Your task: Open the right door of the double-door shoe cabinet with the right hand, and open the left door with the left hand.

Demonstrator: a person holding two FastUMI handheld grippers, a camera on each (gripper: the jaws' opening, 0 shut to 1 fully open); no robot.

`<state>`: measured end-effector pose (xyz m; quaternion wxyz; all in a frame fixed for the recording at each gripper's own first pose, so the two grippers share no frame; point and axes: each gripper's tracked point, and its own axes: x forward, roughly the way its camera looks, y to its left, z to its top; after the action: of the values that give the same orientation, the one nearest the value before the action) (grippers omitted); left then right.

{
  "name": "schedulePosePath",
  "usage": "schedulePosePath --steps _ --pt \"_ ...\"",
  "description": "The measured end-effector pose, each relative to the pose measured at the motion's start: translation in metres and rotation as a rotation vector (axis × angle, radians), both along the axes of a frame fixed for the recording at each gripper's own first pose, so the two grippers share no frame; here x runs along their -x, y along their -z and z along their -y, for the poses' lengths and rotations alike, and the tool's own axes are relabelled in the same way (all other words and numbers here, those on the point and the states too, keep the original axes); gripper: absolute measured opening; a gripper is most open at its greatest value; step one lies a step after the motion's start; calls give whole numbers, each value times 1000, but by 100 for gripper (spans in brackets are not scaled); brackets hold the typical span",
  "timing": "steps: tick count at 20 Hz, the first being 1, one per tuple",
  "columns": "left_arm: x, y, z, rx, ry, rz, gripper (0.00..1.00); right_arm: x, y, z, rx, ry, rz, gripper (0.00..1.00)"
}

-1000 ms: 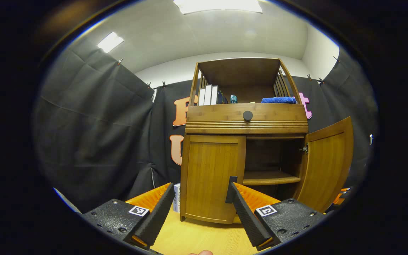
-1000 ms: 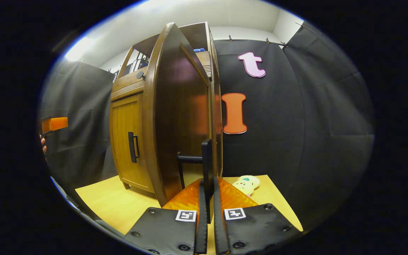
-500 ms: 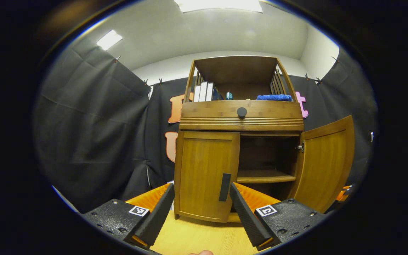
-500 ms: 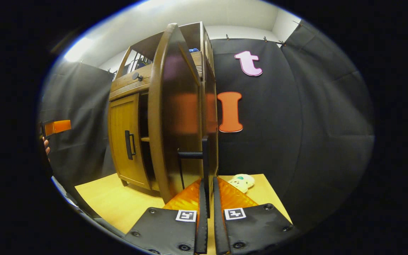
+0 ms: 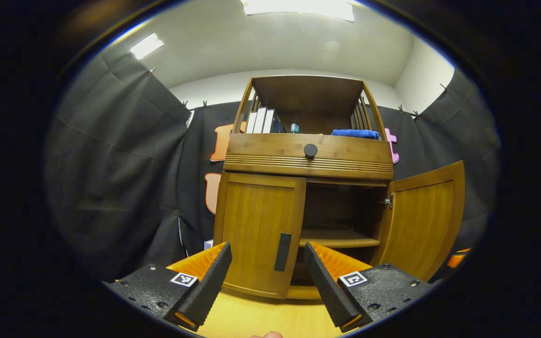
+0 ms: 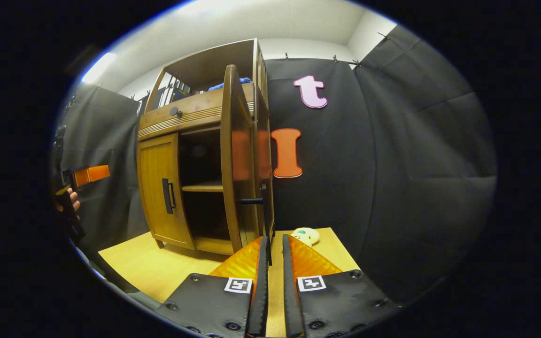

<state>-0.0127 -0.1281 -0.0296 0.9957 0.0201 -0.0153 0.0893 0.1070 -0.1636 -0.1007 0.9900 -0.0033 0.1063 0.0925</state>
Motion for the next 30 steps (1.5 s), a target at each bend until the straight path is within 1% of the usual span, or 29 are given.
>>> schedulePosePath --steps 1,2,3,4,5,6,7,8,10,11,14,15,16,17,18,19,20,21,22,23,24,26,27,30 --pt "-3 -1 0 0 8 8 92 7 -8 0 -9 11 9 22" --pt "-5 -1 -1 4 20 12 95 13 -18 1 -16 25 22 22" --pt "-8 1 0 9 39 10 95 19 -28 2 -20 43 37 14" --pt "-14 4 1 12 62 2 92 24 -36 0 -23 63 50 11" --pt "-20 7 -1 11 83 -8 92 29 -45 -3 -27 86 68 29" --pt "-28 11 -4 10 103 -19 92 33 -55 -9 -35 99 88 2" --pt "-34 16 -6 11 122 -33 92 37 -61 -19 -42 105 106 2" --pt "-40 19 -9 16 138 -42 92 39 -65 -31 -41 102 119 2" --pt "-52 21 -16 32 170 -45 92 41 -62 -52 -3 100 127 2" --pt "-57 24 -18 36 187 -48 92 42 -59 -64 10 98 124 15" --pt "-75 32 -24 44 236 -66 92 43 -55 -96 12 108 112 15" --pt "-82 35 -25 49 252 -68 92 42 -53 -103 9 122 110 15" --pt "-86 36 -26 51 266 -66 92 45 -48 -100 8 139 115 15" --pt "-92 37 -28 50 278 -66 94 47 -44 -105 4 137 113 16" --pt "-97 39 -28 50 289 -67 92 48 -40 -110 3 135 112 26" --pt "-103 43 -28 51 302 -70 92 49 -37 -115 11 138 112 36" --pt "-108 45 -27 55 317 -73 94 50 -36 -117 22 144 117 46" --pt "-113 47 -25 61 329 -73 94 50 -37 -121 31 147 126 46" --pt "-119 49 -24 66 338 -74 92 50 -37 -124 38 149 132 55" --pt "-123 52 -24 67 342 -77 92 49 -36 -130 39 143 136 65" --pt "-129 56 -25 66 342 -81 95 49 -35 -134 38 136 140 74" --pt "-140 67 -24 65 351 -105 95 54 -32 -134 37 132 147 92" --pt "-143 73 -20 71 367 -118 92 54 -30 -135 39 132 145 98" --pt "-153 87 -18 65 369 -139 92 54 -28 -137 42 128 145 98"
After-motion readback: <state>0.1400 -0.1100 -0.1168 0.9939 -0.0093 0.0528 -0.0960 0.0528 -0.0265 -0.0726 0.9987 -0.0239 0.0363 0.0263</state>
